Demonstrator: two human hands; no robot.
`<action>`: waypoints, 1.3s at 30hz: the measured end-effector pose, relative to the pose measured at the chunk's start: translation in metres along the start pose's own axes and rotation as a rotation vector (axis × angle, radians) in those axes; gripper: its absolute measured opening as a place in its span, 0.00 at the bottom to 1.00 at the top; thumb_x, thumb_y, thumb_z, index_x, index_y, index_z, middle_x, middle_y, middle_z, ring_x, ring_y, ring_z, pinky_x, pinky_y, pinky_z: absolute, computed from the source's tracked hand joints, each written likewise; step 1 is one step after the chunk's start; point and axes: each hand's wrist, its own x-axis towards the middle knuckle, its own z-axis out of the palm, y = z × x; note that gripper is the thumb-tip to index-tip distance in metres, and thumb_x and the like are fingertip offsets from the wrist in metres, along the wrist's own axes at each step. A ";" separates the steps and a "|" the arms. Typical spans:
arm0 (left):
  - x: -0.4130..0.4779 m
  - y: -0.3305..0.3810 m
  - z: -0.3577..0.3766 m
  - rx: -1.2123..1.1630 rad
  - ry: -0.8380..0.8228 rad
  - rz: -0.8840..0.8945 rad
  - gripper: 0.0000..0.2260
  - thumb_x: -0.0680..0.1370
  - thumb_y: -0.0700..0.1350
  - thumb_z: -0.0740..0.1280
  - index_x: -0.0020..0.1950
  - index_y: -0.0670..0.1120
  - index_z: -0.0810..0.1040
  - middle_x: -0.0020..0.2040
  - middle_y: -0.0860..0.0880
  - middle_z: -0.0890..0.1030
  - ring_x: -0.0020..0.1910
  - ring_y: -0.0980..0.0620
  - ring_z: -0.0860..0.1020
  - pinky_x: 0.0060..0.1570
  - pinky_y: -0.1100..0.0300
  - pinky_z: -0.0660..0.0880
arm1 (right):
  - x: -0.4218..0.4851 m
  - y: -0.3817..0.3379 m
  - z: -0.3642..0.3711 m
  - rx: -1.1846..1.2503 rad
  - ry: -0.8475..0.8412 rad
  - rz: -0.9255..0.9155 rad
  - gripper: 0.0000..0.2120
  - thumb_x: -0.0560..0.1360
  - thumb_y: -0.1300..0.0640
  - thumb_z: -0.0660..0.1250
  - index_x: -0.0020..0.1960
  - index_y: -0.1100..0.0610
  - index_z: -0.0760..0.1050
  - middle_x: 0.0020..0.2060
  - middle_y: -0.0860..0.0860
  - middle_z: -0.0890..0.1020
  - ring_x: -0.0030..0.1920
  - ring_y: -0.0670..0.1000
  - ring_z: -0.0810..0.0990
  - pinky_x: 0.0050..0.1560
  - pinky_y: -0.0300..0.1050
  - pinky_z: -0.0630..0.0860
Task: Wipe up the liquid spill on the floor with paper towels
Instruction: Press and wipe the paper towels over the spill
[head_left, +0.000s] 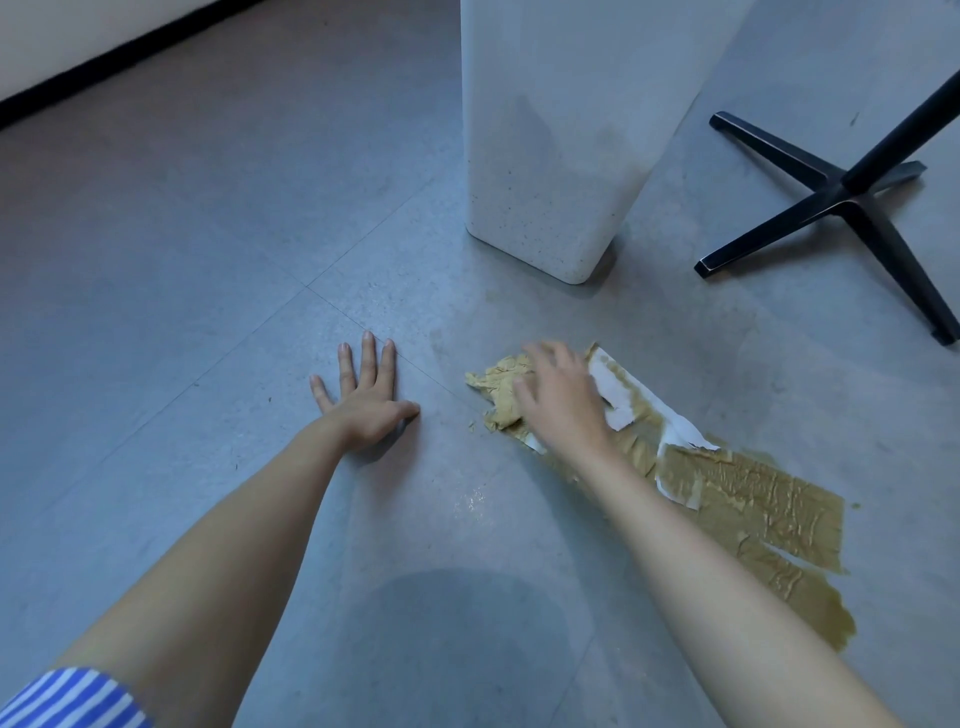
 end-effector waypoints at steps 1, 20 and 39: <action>0.000 0.000 0.000 0.001 0.000 0.000 0.38 0.79 0.57 0.58 0.77 0.55 0.33 0.75 0.54 0.28 0.74 0.48 0.28 0.68 0.36 0.32 | -0.001 -0.002 0.010 -0.099 -0.086 -0.044 0.23 0.80 0.49 0.55 0.74 0.53 0.60 0.74 0.56 0.60 0.75 0.57 0.55 0.71 0.53 0.57; 0.000 0.000 0.000 -0.004 -0.012 0.002 0.37 0.79 0.57 0.57 0.76 0.55 0.32 0.75 0.54 0.28 0.73 0.48 0.27 0.68 0.36 0.31 | 0.043 0.008 0.002 -0.158 0.245 0.007 0.26 0.80 0.65 0.53 0.77 0.57 0.53 0.76 0.55 0.56 0.77 0.57 0.53 0.74 0.56 0.49; 0.003 -0.002 0.002 0.009 0.000 -0.003 0.38 0.79 0.57 0.57 0.76 0.55 0.32 0.75 0.53 0.28 0.73 0.48 0.27 0.67 0.36 0.30 | -0.011 -0.010 0.047 -0.330 0.008 -0.238 0.21 0.65 0.65 0.59 0.54 0.56 0.81 0.53 0.62 0.81 0.46 0.60 0.81 0.45 0.48 0.79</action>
